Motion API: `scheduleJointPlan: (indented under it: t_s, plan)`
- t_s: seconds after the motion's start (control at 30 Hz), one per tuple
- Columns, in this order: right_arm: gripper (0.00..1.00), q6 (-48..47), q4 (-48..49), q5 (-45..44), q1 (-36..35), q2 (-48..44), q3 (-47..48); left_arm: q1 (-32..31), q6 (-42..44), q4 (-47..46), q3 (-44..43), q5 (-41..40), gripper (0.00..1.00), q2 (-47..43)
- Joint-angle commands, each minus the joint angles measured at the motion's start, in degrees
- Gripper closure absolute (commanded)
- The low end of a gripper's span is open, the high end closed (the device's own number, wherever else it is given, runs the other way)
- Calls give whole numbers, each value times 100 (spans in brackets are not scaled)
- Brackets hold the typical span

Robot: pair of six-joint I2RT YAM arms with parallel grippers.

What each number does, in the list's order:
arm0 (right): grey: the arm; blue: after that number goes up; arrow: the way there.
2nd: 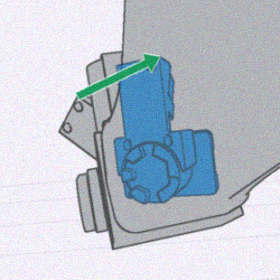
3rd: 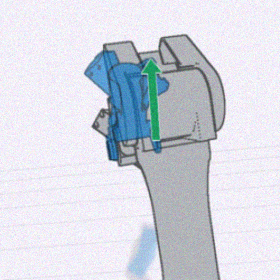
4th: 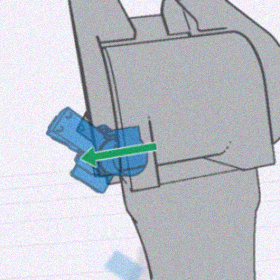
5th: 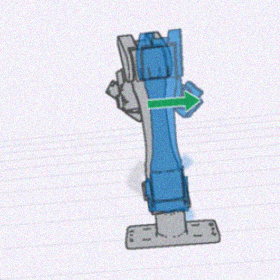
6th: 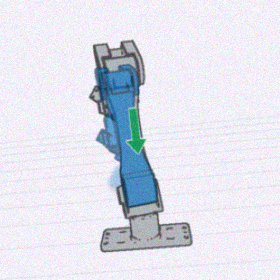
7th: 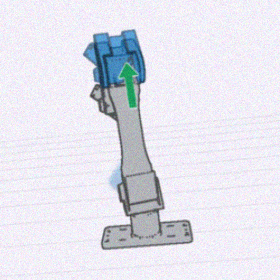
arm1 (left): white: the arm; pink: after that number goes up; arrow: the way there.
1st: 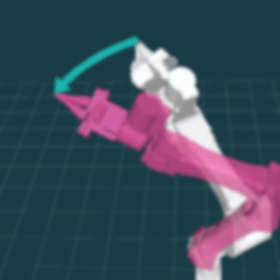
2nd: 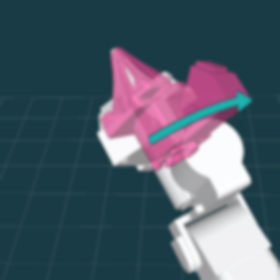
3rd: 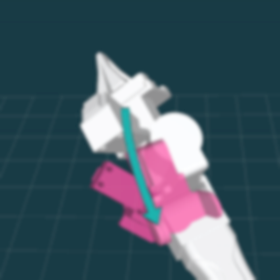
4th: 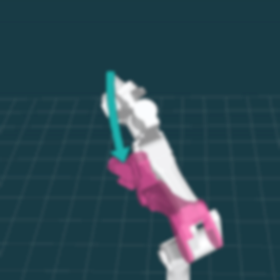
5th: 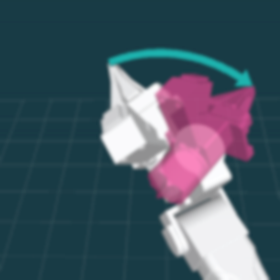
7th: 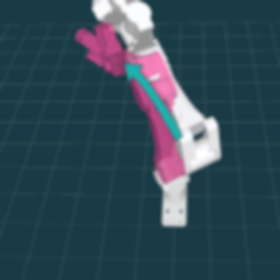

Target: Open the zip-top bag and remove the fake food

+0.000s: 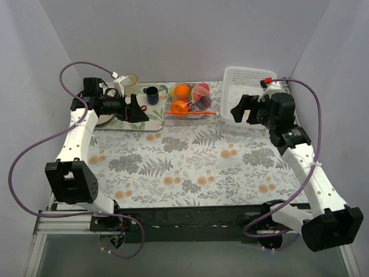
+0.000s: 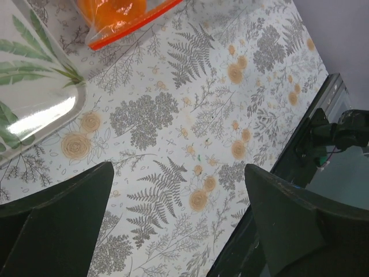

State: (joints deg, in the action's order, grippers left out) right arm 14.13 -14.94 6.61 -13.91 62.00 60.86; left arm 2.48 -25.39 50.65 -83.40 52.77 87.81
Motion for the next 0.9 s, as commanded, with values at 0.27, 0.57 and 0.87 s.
scheduleJointPlan:
  t_s: [0.27, 0.57, 0.87]
  plan:
    - [1, -332, 684, -2214, -24, 1841, 1181, -1258, -2276, -2699, 684, -1128, 2, -432]
    - [99, -270, 1204, -3077, -24, 3124, 1376, -1495, -1973, -3905, 948, -1523, 2, 60]
    - [99, -183, 1239, -3474, 3, 3477, 673, -2067, -266, -4151, 948, -2631, 2, 500]
